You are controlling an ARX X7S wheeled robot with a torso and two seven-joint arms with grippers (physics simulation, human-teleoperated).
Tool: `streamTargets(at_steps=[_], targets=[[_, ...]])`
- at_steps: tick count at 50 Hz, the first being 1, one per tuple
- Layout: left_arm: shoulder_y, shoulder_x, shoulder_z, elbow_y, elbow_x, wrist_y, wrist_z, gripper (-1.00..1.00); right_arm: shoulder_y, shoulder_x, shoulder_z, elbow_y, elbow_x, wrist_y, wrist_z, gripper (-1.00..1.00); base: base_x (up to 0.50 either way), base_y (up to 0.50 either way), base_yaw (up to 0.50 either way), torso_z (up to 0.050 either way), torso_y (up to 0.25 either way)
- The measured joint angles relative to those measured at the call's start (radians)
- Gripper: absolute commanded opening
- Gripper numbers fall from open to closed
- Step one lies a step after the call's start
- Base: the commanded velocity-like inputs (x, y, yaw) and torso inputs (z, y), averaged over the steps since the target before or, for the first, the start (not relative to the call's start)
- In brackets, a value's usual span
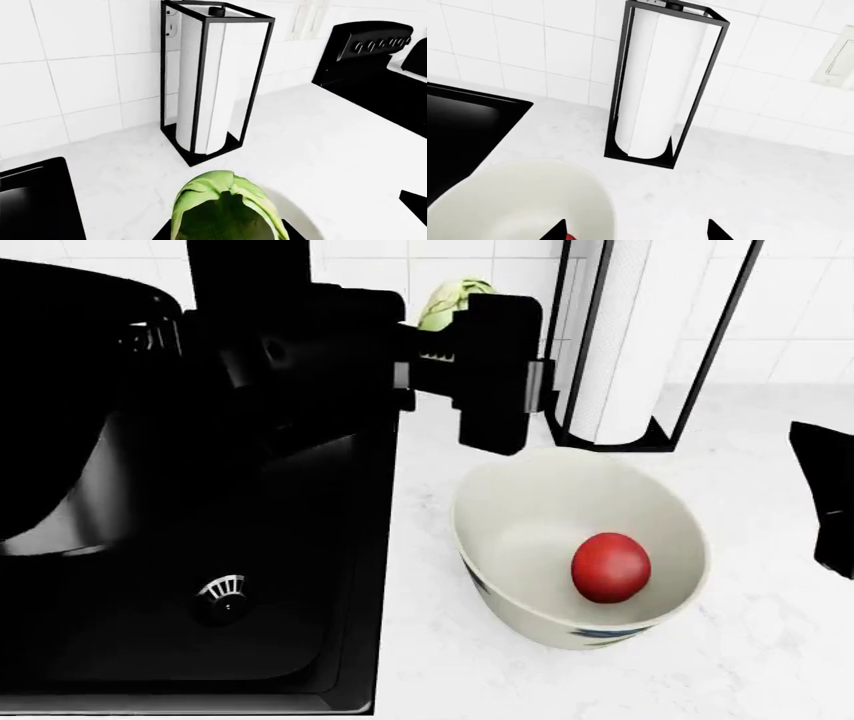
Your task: There is a mixed pile of frozen fruits and vegetables on the counter. Locate all the frozen vegetables and place the items in a bowl on the counter. Take all the frozen fruits and defrost them in a running sink.
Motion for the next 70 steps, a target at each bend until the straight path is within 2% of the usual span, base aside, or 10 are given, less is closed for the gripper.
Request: streamTargets(at_steps=[32, 42, 70], targets=[[0.055, 0.117, 0.085, -0.066, 0.003, -0.042, 0.097, -1.0, -0.066, 0.098, 0.002, -0.006, -0.102, -0.014, -0.067, 1.0, 0.0, 0.0, 0.0, 0.0, 0.0], [0.059, 0.129, 0.108, -0.108, 0.034, -0.06, 0.122, -1.0, -0.09, 0.104, -0.003, -0.016, -0.128, -0.025, -0.086, 1.0, 0.0, 0.0, 0.0, 0.001, 0.0], [0.113, 0.19, 0.195, -0.306, 0.162, -0.132, 0.293, -1.0, -0.147, 0.109, -0.014, -0.034, -0.197, -0.063, -0.14, 1.0, 0.0, 0.0, 0.0, 0.0, 0.0]])
